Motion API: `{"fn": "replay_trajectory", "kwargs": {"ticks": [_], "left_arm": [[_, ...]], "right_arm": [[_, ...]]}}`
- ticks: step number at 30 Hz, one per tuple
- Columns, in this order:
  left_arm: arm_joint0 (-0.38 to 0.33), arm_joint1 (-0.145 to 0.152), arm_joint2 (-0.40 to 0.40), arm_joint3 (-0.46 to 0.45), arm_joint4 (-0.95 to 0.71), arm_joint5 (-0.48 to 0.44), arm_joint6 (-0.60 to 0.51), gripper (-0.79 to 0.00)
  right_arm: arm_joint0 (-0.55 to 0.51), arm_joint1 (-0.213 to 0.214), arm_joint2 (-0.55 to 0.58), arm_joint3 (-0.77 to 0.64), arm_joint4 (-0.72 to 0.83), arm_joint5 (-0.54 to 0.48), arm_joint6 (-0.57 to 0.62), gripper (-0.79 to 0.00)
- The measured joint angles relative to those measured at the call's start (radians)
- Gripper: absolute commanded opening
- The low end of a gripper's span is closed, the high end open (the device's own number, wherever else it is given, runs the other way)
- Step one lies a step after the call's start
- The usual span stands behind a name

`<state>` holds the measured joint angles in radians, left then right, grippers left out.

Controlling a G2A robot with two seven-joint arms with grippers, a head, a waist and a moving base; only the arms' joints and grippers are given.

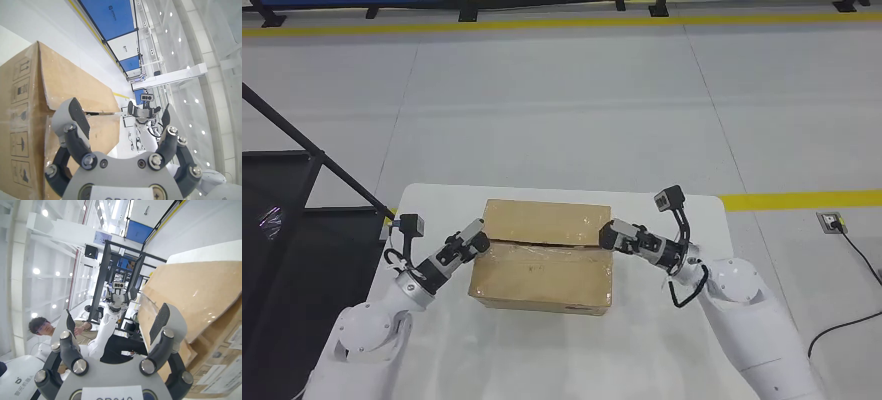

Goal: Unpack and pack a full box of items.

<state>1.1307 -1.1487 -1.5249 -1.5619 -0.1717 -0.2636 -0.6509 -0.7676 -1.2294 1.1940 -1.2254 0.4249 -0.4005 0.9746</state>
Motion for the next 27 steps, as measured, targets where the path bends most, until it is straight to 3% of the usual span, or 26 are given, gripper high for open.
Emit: {"fn": "replay_trajectory", "kwargs": {"ticks": [15, 20, 27], "left_arm": [[-0.027, 0.000, 0.006, 0.001, -0.038, 0.021, 0.060, 0.000], [-0.085, -0.001, 0.026, 0.060, -0.036, 0.071, 0.046, 0.000], [-0.147, 0.000, 0.051, 0.159, -0.044, 0.087, 0.001, 0.000]], "right_arm": [[0.012, -0.009, -0.077, -0.065, -0.106, 0.046, -0.026, 0.000], [0.024, -0.014, -0.101, -0.063, -0.124, 0.038, -0.024, 0.000], [0.049, -0.028, -0.151, -0.053, -0.169, 0.104, -0.097, 0.000]]}}
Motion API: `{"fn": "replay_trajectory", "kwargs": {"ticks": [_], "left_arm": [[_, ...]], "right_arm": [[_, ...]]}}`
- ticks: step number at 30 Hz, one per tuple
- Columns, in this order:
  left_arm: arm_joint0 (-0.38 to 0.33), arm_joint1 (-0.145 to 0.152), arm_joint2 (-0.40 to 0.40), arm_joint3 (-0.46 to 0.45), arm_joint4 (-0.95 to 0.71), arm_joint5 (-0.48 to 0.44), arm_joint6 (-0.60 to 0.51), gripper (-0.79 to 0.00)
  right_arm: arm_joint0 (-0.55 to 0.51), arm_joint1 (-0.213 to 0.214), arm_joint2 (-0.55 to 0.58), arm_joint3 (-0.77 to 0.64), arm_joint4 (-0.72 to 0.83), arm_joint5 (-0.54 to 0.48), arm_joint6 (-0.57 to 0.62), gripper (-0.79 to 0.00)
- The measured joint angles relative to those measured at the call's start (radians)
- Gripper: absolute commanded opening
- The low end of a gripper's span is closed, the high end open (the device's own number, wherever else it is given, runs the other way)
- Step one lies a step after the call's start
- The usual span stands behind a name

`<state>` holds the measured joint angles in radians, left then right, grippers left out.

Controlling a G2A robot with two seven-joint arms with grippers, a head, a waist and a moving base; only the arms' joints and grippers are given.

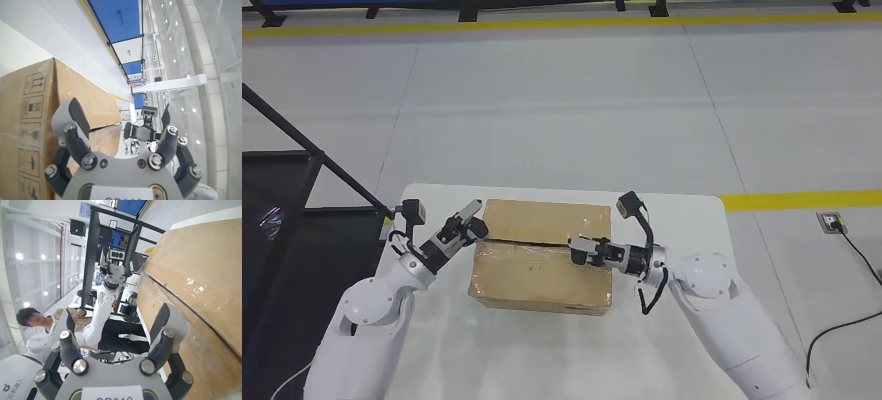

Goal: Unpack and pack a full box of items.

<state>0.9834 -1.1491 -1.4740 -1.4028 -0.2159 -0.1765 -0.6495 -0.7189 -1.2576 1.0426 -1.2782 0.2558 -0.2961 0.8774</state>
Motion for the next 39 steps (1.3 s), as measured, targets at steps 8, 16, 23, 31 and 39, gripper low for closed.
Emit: {"fn": "replay_trajectory", "kwargs": {"ticks": [8, 16, 23, 31, 39], "left_arm": [[-0.031, 0.000, 0.019, 0.054, 0.001, -0.005, -0.015, 0.000], [-0.045, 0.001, 0.032, 0.077, 0.008, -0.006, -0.020, 0.000], [-0.043, 0.005, 0.023, 0.081, 0.000, -0.015, -0.022, 0.000], [0.043, 0.016, -0.030, -0.017, -0.074, -0.057, -0.080, 0.000], [0.098, 0.022, -0.022, -0.051, -0.013, -0.045, -0.071, 0.000]], "right_arm": [[0.033, -0.013, -0.043, 0.020, -0.048, 0.037, -0.031, 0.000], [0.050, -0.023, -0.077, 0.032, -0.152, 0.080, -0.116, 0.000], [0.055, -0.030, -0.087, 0.040, -0.181, 0.135, -0.147, 0.000], [0.055, -0.030, -0.074, 0.049, -0.180, 0.146, -0.122, 0.000], [0.054, -0.034, -0.067, 0.049, -0.156, 0.143, -0.120, 0.000]]}}
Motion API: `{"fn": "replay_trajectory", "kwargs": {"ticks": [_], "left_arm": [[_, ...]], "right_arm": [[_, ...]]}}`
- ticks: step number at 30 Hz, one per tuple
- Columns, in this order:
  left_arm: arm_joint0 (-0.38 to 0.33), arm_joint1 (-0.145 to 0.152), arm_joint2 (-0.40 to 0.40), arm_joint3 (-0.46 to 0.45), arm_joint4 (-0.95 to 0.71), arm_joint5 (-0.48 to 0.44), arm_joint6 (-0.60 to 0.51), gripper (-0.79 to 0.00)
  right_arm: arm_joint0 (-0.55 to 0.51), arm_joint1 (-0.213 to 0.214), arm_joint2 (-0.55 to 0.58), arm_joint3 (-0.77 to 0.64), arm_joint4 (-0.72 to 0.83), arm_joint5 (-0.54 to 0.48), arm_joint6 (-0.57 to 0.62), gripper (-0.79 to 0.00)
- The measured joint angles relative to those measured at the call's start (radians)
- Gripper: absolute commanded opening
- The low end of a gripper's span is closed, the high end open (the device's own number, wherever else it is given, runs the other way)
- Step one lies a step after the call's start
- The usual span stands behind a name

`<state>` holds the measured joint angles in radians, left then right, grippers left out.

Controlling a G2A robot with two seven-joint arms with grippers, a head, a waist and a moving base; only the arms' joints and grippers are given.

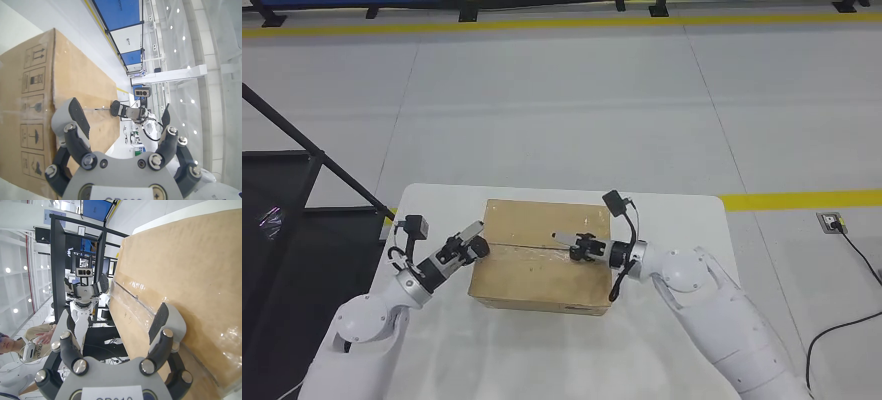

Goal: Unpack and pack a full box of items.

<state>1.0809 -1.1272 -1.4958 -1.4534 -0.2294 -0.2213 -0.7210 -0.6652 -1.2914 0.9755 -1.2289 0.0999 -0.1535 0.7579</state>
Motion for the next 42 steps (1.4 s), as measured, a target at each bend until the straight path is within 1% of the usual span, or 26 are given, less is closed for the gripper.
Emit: {"fn": "replay_trajectory", "kwargs": {"ticks": [5, 8, 10, 17, 26, 30, 33, 38, 40, 42], "left_arm": [[-0.011, -0.003, 0.021, 0.034, -0.002, -0.003, 0.024, 0.000], [-0.017, -0.004, 0.029, 0.047, -0.007, -0.007, 0.027, 0.000], [-0.018, -0.004, 0.032, 0.051, -0.014, -0.012, 0.031, 0.000], [-0.002, -0.003, 0.026, 0.036, -0.038, -0.031, 0.032, 0.000], [0.015, 0.001, 0.016, 0.016, -0.049, -0.035, 0.026, 0.000], [0.022, 0.002, 0.010, 0.016, -0.063, -0.042, 0.025, 0.000], [0.038, 0.004, -0.013, 0.008, -0.075, -0.059, 0.044, 0.000], [0.093, 0.013, -0.097, -0.009, -0.081, -0.073, 0.125, 0.000], [0.111, 0.015, -0.120, 0.003, -0.065, -0.060, 0.169, 0.000], [0.112, 0.015, -0.123, 0.027, -0.045, -0.043, 0.203, 0.000]], "right_arm": [[0.011, -0.012, -0.004, 0.015, 0.082, -0.012, 0.011, 0.000], [0.038, -0.026, -0.029, 0.038, 0.121, -0.004, 0.019, 0.000], [0.066, -0.040, -0.059, 0.066, 0.136, 0.008, 0.028, 0.000], [0.166, -0.097, -0.184, 0.190, 0.113, 0.052, 0.014, 0.000], [0.232, -0.168, -0.264, 0.315, 0.181, 0.006, -0.006, 0.000], [0.256, -0.197, -0.284, 0.360, 0.205, -0.031, -0.029, 0.000], [0.270, -0.211, -0.289, 0.387, 0.207, -0.043, -0.029, 0.000], [0.280, -0.223, -0.281, 0.422, 0.213, -0.061, -0.018, 0.000], [0.280, -0.226, -0.276, 0.430, 0.214, -0.068, -0.013, 0.000], [0.279, -0.228, -0.273, 0.436, 0.215, -0.072, -0.010, 0.000]]}}
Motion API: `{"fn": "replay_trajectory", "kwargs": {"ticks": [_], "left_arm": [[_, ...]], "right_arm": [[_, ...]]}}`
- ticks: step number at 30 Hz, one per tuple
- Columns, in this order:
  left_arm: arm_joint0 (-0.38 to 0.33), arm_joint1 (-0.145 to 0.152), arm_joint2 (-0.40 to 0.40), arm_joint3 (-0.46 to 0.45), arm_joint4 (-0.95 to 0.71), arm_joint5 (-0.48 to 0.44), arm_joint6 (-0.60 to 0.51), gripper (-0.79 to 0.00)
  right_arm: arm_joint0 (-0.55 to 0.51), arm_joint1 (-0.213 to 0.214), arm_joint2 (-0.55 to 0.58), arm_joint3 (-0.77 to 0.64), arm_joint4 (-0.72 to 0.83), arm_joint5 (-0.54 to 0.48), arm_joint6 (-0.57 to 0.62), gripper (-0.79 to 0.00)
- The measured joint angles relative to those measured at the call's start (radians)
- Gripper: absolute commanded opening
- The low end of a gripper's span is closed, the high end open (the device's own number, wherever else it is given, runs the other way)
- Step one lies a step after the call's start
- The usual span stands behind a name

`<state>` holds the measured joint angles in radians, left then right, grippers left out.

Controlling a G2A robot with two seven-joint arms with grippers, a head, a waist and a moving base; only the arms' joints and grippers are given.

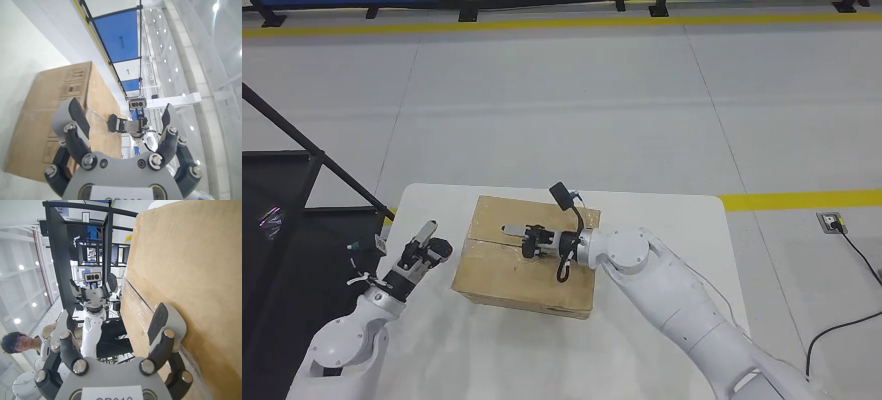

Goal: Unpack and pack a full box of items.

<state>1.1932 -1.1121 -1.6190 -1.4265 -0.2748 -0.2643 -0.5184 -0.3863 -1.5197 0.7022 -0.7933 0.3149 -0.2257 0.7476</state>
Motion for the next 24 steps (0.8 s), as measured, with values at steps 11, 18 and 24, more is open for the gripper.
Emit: {"fn": "replay_trajectory", "kwargs": {"ticks": [11, 18, 24], "left_arm": [[-0.082, -0.012, 0.087, 0.138, -0.046, 0.002, -0.073, 0.000], [-0.098, -0.019, 0.125, 0.152, -0.090, -0.009, -0.129, 0.000], [-0.097, -0.023, 0.153, 0.150, -0.089, -0.018, -0.140, 0.000]], "right_arm": [[0.014, -0.024, 0.012, 0.035, 0.014, -0.028, 0.033, 0.000], [0.020, -0.042, 0.019, 0.067, 0.040, -0.044, 0.057, 0.000], [0.032, -0.065, 0.010, 0.099, 0.056, -0.047, 0.074, 0.000]]}}
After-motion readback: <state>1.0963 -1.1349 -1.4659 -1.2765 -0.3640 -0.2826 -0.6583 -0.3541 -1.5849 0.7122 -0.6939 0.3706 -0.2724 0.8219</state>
